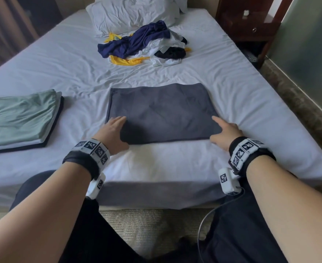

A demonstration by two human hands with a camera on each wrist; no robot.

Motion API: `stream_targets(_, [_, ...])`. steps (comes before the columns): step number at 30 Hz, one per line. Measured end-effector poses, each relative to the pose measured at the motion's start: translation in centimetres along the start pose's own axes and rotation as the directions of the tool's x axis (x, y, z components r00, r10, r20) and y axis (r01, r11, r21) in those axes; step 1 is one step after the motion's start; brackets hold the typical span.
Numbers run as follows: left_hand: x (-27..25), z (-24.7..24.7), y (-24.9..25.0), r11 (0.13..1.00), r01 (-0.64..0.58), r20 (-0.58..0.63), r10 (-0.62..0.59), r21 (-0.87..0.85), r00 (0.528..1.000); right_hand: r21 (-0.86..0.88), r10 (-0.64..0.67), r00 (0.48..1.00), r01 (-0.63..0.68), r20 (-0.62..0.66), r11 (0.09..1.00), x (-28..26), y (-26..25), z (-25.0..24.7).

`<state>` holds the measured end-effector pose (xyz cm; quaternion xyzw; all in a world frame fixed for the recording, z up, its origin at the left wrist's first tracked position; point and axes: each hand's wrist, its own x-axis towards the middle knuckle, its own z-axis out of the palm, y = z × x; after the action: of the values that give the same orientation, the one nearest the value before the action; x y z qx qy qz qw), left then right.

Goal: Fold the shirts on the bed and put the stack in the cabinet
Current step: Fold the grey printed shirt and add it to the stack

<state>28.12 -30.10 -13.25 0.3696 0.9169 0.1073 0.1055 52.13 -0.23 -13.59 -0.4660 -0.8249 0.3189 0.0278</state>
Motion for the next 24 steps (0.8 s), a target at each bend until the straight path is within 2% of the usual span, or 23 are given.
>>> stream_targets(2, [0.7,0.7,0.0,0.997,0.042,0.140,-0.051,0.065,0.989,-0.152,0.021,1.000,-0.020,0.005,0.988,0.1,-0.7,0.2])
stream_targets(5, [1.3,0.9,-0.3,0.993,0.057,0.181,-0.075,0.102,0.981,-0.266,0.066,0.997,-0.055,0.033,0.962,0.3,-1.2,0.6])
stream_targets(8, [1.7,0.6,-0.7,0.993,0.045,0.208,-0.067,0.111,0.976,-0.322,0.048,0.999,-0.040,0.018,0.946,0.6,-1.2,0.7])
stream_targets(11, [1.9,0.0,-1.0,0.988,0.030,0.246,-0.068,0.154,0.967,-0.396,-0.051,0.999,0.044,-0.007,0.917,0.6,-1.5,0.7])
stream_targets(13, [2.0,-0.4,-0.8,0.979,0.020,0.254,-0.072,0.204,0.965,-0.489,-0.173,0.984,0.133,-0.038,0.862,0.4,-1.9,1.0])
stream_targets(15, [2.0,-0.6,-0.5,0.973,0.032,0.248,-0.089,0.227,0.965,-0.602,-0.351,0.934,0.244,-0.064,0.761,0.3,-2.3,1.2])
stream_targets(17, [1.9,-0.4,-0.3,0.971,0.061,0.242,-0.118,0.232,0.963,-0.665,-0.457,0.889,0.338,-0.006,0.666,0.4,-2.7,1.6])
stream_targets(20, [2.0,-0.1,-0.2,0.969,0.091,0.219,-0.142,0.230,0.965,-0.669,-0.382,0.917,0.355,0.114,0.653,0.6,-3.2,2.0])
stream_targets(24, [2.3,-0.1,0.0,0.963,0.083,0.184,-0.132,0.255,0.974,-0.712,-0.400,0.904,0.378,0.149,0.592,1.6,-3.2,1.6])
